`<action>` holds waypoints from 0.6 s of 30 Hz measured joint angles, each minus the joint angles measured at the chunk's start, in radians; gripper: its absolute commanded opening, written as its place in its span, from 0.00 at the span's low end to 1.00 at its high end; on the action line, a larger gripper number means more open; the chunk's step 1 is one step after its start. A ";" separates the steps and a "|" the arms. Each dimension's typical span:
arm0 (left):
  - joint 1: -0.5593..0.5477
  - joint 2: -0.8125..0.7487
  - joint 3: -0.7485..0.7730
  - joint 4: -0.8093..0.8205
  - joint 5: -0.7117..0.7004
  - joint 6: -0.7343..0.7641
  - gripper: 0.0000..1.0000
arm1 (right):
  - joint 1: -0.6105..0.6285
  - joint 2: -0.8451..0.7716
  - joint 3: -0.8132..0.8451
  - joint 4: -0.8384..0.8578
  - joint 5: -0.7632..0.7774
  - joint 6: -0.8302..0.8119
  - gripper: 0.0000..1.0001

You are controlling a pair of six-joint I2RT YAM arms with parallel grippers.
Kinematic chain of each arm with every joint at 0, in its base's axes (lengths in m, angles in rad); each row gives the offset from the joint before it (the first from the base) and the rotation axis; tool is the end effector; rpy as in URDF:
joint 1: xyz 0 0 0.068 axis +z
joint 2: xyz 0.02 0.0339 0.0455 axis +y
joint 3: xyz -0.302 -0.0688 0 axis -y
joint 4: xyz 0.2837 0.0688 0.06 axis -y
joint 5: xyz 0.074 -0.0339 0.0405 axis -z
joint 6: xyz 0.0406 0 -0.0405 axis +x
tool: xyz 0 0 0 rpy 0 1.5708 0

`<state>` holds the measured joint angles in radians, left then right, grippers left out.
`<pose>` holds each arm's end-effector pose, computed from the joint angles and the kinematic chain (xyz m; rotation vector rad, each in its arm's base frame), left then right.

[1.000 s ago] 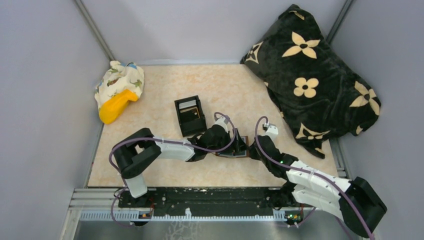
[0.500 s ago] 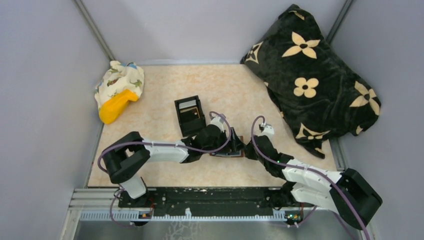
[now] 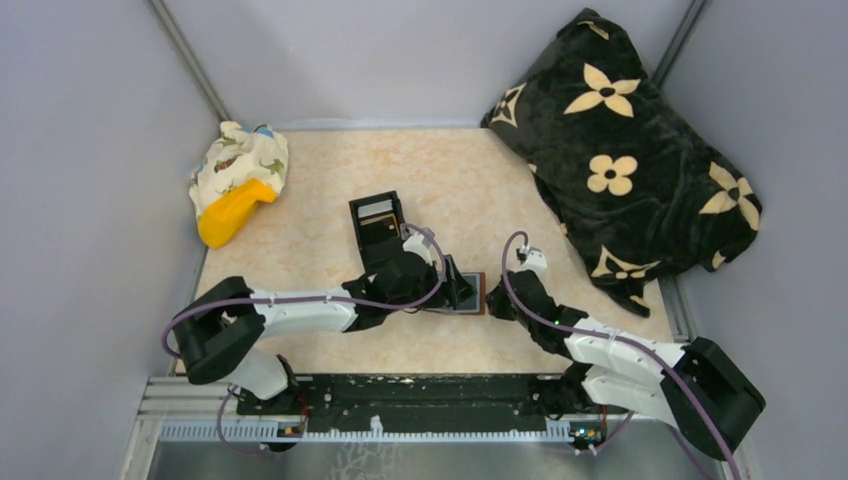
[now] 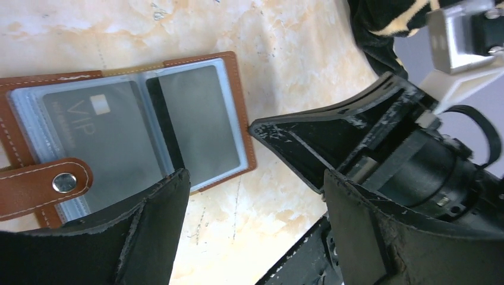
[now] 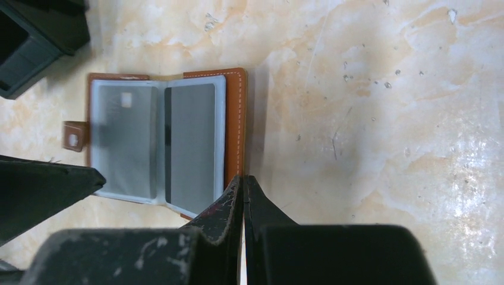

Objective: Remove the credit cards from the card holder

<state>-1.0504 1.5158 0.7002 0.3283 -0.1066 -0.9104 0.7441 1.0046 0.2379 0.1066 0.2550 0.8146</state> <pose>0.1741 -0.2951 0.1960 0.0851 2.2433 -1.0551 0.1492 0.1235 0.1453 0.2218 2.2571 0.5726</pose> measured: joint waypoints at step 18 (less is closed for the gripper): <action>0.000 0.044 -0.013 -0.002 -0.035 -0.001 0.88 | 0.000 -0.062 0.065 -0.054 -0.015 -0.023 0.00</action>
<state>-1.0504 1.5600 0.6872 0.3264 -0.1413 -0.9115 0.7441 0.9428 0.3031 0.0525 0.2401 0.7921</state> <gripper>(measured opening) 0.887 0.006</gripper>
